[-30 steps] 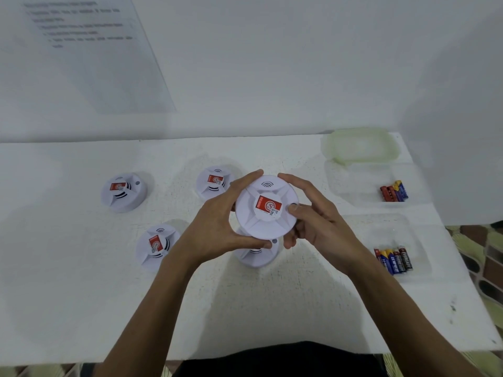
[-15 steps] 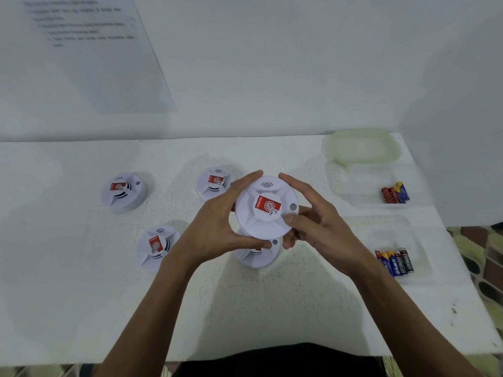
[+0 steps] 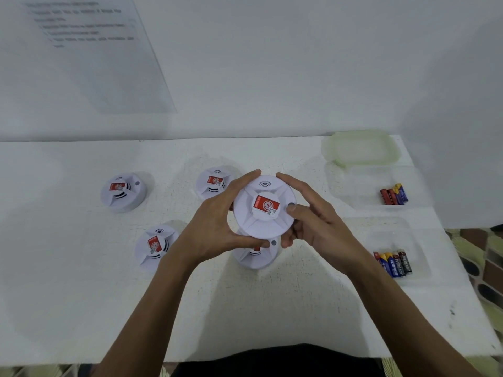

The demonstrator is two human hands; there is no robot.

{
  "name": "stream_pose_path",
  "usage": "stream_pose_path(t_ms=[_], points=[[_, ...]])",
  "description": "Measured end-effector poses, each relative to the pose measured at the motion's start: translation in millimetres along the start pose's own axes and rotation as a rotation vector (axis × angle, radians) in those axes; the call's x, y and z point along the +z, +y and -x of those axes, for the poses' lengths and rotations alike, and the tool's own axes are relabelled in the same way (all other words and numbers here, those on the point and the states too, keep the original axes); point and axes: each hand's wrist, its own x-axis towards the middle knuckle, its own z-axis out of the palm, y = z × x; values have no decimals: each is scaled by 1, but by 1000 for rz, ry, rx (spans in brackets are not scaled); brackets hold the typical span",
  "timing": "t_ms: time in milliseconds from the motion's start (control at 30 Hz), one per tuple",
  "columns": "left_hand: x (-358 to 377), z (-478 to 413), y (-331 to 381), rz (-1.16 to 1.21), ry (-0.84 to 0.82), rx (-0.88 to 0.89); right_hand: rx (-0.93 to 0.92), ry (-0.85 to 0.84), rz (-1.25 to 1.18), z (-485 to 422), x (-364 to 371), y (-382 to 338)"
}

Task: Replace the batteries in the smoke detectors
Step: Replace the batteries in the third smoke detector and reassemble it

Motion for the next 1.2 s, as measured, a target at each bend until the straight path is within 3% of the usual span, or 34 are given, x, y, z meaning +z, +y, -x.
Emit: stream_pose_path(t_ms=[1200], points=[[4, -1, -2, 0, 10, 3, 1, -9, -3, -2, -3, 3]])
